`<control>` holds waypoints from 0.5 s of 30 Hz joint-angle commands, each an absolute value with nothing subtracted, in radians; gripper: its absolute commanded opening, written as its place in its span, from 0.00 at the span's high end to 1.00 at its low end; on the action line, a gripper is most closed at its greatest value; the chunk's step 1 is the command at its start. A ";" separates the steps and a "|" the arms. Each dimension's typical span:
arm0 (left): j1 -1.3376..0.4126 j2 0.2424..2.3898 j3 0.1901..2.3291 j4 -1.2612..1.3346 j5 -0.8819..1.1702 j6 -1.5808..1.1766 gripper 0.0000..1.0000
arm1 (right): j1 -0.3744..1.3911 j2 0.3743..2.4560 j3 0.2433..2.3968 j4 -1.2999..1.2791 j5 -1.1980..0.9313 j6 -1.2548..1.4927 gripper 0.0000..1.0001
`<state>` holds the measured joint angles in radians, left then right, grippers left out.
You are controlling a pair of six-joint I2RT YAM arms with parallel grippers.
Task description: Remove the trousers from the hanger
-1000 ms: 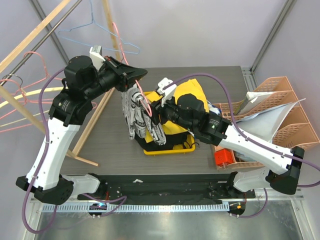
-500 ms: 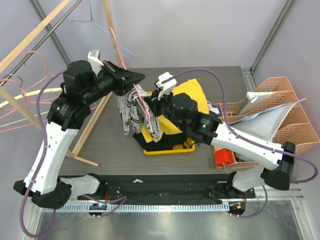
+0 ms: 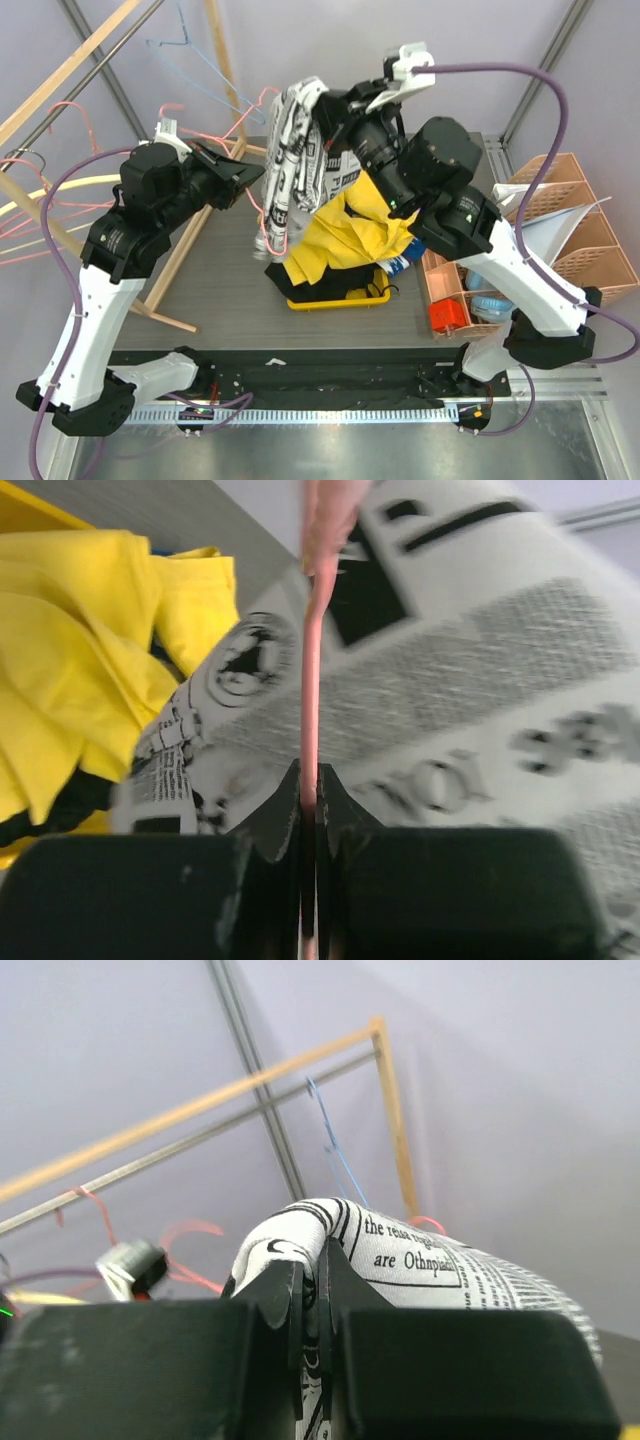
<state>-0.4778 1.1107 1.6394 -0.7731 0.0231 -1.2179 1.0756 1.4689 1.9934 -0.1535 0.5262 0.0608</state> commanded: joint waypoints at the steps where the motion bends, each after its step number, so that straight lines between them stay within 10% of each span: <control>1: -0.476 1.150 1.661 -0.922 -0.037 -1.103 1.00 | 1.083 1.531 2.279 -0.061 0.497 0.057 0.99; 15: -0.476 1.213 1.839 -1.100 -0.021 -0.954 1.00 | 1.088 1.585 2.453 0.071 0.621 -0.254 0.99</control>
<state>-0.4774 1.2259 1.7317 -1.0584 -0.0166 -1.0290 1.0840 1.6745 2.4683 -0.1078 0.5446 -0.0841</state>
